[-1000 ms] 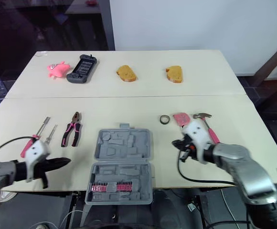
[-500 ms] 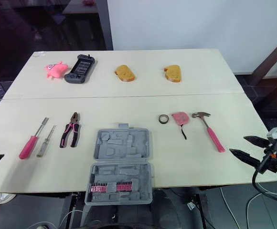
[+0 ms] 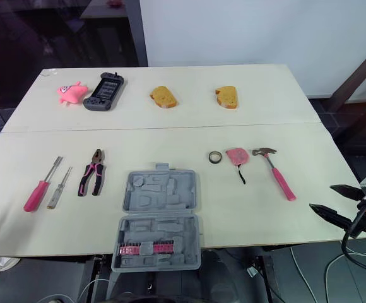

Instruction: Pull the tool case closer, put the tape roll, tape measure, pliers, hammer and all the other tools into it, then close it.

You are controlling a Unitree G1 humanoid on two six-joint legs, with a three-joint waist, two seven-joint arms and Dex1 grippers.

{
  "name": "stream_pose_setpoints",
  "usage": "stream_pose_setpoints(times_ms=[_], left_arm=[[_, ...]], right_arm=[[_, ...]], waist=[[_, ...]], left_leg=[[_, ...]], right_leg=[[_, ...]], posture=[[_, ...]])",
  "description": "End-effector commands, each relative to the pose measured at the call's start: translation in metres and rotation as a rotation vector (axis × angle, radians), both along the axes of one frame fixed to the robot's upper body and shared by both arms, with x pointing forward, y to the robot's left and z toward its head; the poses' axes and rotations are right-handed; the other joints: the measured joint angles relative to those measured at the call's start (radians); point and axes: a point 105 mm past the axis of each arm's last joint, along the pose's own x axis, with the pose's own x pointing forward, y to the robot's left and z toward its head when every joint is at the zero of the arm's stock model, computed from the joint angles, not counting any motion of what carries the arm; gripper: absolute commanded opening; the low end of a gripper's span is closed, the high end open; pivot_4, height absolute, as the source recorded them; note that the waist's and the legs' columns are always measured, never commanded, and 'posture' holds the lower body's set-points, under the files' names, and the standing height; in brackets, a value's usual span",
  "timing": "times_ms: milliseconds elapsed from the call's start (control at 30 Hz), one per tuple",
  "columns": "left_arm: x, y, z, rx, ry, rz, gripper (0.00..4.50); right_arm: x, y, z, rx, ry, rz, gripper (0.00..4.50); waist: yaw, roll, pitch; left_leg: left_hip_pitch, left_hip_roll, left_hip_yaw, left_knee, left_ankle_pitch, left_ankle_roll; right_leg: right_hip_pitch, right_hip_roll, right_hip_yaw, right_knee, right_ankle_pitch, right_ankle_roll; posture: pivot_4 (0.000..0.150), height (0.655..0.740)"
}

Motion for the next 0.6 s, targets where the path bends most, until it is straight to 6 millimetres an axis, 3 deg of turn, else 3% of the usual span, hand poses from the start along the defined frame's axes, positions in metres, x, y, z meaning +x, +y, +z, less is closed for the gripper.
stream_pose_setpoints(times_ms=[33, 100, 133, 233, 433, 500, 600], left_arm=[[0.016, -0.022, 0.003, 0.002, -0.038, -0.136, 4.46], [0.028, -0.054, -0.002, -0.081, -0.055, -0.247, 4.46], [0.035, -0.078, -0.003, -0.135, -0.063, -0.314, 4.46], [0.046, -0.138, -0.003, -0.232, -0.066, -0.461, 4.46], [0.057, -0.216, 0.007, -0.26, -0.168, -0.655, 4.46], [0.057, -0.233, 0.01, -0.262, -0.189, -0.706, 4.46], [0.06, -0.247, 0.016, -0.254, -0.248, -0.728, 4.46]], right_arm=[[0.017, 0.043, 0.03, 0.006, -0.104, 0.108, 4.5], [0.026, 0.075, 0.031, -0.011, -0.087, 0.18, 4.5], [0.034, 0.1, 0.031, 0.009, -0.08, 0.238, 4.5], [0.053, 0.147, 0.027, 0.008, -0.05, 0.335, 4.5], [0.107, 0.186, 0.002, -0.112, 0.024, 0.354, 4.5], [0.121, 0.191, -0.018, -0.196, 0.087, 0.355, 4.5], [0.136, 0.2, -0.032, -0.245, 0.12, 0.376, 4.5]], waist=[[-0.002, 0.002, -0.001], [-0.002, 0.004, -0.001], [-0.001, 0.004, -0.001], [-0.001, 0.001, -0.001], [0.011, 0.001, -0.001], [0.009, 0.001, -0.001], [0.011, 0.001, -0.001]], left_leg=[[0.0, 0.0, 0.0, 0.0, 0.0, 0.0], [0.0, 0.0, 0.001, 0.0, 0.0, 0.0], [0.001, 0.0, 0.001, 0.001, 0.0, 0.0], [0.0, 0.001, 0.001, 0.002, 0.0, 0.0], [-0.002, 0.001, 0.0, 0.003, 0.0, 0.0], [-0.001, 0.001, 0.0, 0.003, 0.0, 0.0], [-0.002, 0.001, 0.0, 0.003, 0.0, 0.0]], right_leg=[[0.0, 0.0, 0.0, 0.0, 0.0, 0.0], [0.0, 0.0, 0.001, 0.001, 0.0, 0.0], [0.0, 0.0, 0.001, 0.001, 0.001, 0.0], [0.001, 0.0, 0.001, 0.001, 0.002, 0.004], [-0.001, 0.0, 0.001, 0.002, 0.003, 0.005], [-0.001, 0.0, 0.001, 0.002, 0.003, 0.005], [-0.002, 0.0, 0.001, 0.002, 0.003, 0.005]], posture=[[0.15, 0.74], [0.15, 0.74], [0.15, 0.74], [0.15, 0.74], [0.15, 0.74], [0.15, 0.74], [0.15, 0.74]])
